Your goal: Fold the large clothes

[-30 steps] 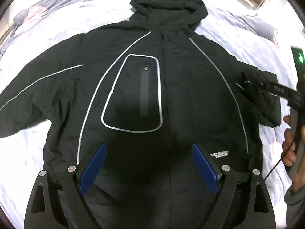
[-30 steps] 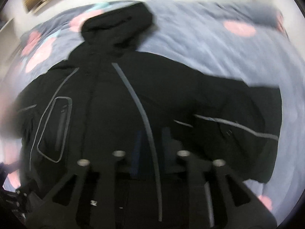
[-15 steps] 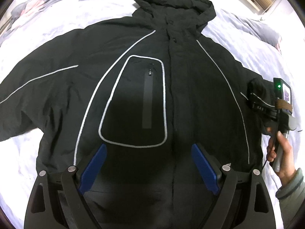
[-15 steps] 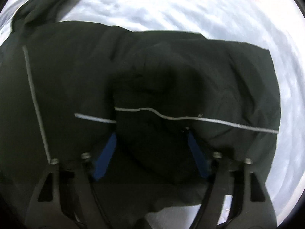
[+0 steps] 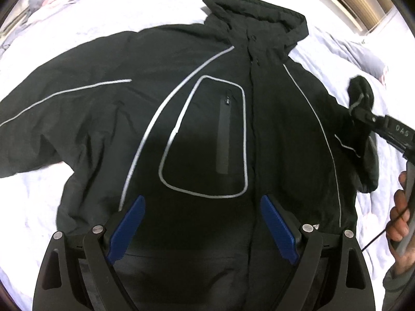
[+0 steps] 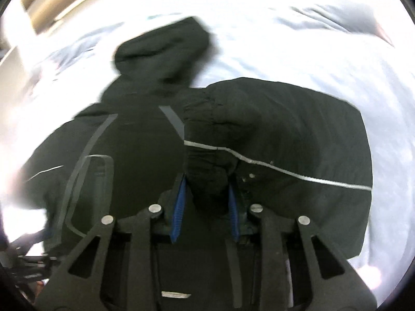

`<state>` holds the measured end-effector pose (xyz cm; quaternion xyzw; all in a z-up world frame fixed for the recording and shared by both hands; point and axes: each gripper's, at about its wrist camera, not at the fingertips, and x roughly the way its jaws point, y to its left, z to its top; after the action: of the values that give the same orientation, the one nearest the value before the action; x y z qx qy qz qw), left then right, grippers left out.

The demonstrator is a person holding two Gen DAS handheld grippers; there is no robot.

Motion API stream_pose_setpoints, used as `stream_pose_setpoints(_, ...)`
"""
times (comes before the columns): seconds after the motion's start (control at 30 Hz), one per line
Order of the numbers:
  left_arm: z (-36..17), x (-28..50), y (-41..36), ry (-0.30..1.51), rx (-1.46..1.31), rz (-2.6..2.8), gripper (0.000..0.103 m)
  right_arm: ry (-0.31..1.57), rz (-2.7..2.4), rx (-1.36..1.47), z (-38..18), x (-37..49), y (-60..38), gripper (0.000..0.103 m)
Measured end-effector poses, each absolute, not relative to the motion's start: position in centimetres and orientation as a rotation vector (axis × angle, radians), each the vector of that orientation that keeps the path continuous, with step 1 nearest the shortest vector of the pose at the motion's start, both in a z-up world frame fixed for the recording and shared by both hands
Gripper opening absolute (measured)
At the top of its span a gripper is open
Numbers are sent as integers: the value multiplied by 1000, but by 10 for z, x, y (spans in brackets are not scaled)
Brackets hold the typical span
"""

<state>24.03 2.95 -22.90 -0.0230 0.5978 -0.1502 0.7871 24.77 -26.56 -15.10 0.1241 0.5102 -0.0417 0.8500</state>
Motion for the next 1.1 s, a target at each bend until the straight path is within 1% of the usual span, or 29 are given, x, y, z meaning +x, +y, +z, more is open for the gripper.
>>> stream_pose_setpoints(0.2, -230, 243, 48, 1286, -60, -286, 91, 1121, 77, 214, -168, 271, -192, 28)
stream_pose_setpoints(0.37, -235, 245, 60, 1290, -70, -243, 91, 1241, 148, 182, -223, 297, -151, 30)
stream_pose_setpoints(0.4, -236, 246, 62, 1290, -74, -237, 91, 1269, 140, 163, -236, 301, -144, 32)
stream_pose_setpoints(0.43, -237, 248, 63, 1293, -79, -234, 91, 1294, 131, 124, -252, 306, -136, 37)
stream_pose_setpoints(0.5, -239, 251, 63, 1297, -79, -232, 91, 1307, 128, 46, -265, 309, -124, 44)
stream_pose_setpoints(0.6, -240, 256, 58, 1296, -75, -249, 91, 1319, 166, -3, -260, 309, -118, 51)
stream_pose_setpoints(0.67, -238, 262, 51, 1283, -79, -283, 91, 1296, 214, 58, -242, 302, -131, 50)
stream_pose_setpoints(0.77, -235, 275, 40, 1257, -126, -386, 91, 1224, 221, 134, -207, 281, -169, 55)
stream_pose_setpoints(0.8, -236, 283, 34, 1257, -164, -449, 91, 1205, 202, 148, -200, 274, -182, 57)
stream_pose_setpoints(0.9, -244, 302, 17, 1261, -230, -570, 91, 1174, 64, 194, -191, 250, -232, 57)
stream_pose_setpoints(0.97, -254, 318, 3, 1271, -232, -600, 91, 1204, -31, 229, -203, 237, -269, 55)
stream_pose_setpoints(1.03, -265, 334, -10, 1285, -233, -622, 91, 1235, -77, 303, -213, 227, -298, 49)
stream_pose_setpoints(1.1, -279, 349, -20, 1319, -234, -616, 91, 1246, -90, 346, -221, 216, -310, 45)
